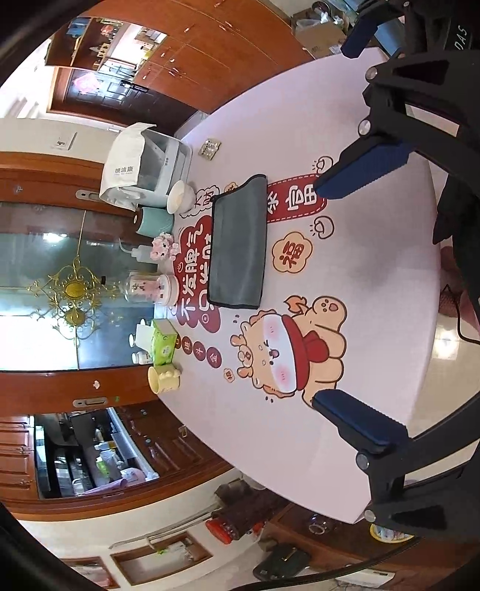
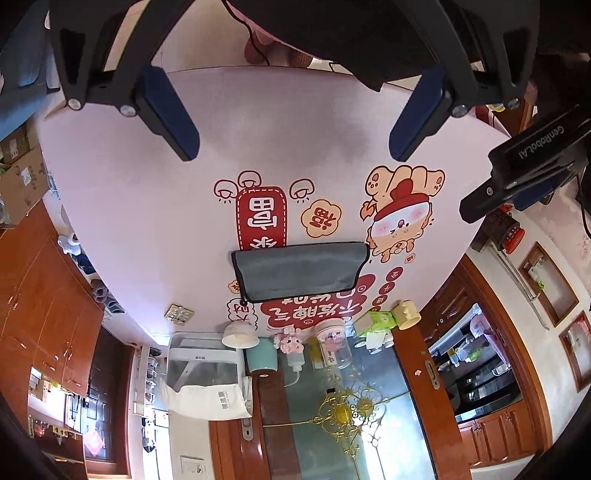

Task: Fold towel

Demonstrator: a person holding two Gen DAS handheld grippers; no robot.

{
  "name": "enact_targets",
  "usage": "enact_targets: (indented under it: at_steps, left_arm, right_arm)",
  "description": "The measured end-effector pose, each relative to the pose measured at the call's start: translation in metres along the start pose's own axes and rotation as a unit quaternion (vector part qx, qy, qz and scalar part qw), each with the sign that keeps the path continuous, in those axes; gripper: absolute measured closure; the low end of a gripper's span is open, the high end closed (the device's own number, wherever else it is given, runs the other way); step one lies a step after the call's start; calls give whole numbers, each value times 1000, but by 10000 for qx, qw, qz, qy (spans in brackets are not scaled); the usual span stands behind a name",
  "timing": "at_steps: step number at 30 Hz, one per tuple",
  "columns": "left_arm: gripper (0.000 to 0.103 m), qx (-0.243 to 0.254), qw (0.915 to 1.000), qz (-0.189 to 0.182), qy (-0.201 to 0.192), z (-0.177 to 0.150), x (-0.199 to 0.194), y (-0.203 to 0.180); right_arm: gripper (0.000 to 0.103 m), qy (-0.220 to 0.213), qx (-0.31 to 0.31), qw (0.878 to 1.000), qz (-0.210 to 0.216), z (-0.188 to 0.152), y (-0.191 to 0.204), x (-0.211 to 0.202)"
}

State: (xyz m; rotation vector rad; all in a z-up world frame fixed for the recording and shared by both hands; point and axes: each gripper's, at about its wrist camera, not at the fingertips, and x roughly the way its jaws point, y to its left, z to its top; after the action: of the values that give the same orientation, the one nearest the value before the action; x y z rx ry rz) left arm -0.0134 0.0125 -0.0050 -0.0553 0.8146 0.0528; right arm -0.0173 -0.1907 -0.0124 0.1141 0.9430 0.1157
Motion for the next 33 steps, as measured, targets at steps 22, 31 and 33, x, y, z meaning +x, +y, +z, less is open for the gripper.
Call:
enact_targets:
  at_steps: [22,31,33]
  left_arm:
    - [1,200,9996,86,-205,1,-6,-6]
    - [1,267,9993,98,-245,2,-7,-8]
    - [1,265,9993,93,-234,2,-7,-9]
  right_arm:
    - [0,-249,-48,9994,-226,-1,6,-8]
    - [0,-253,53,9994,-241,-1,2,-7]
    - [0,-227,86,9994,-244,-2,1,-6]
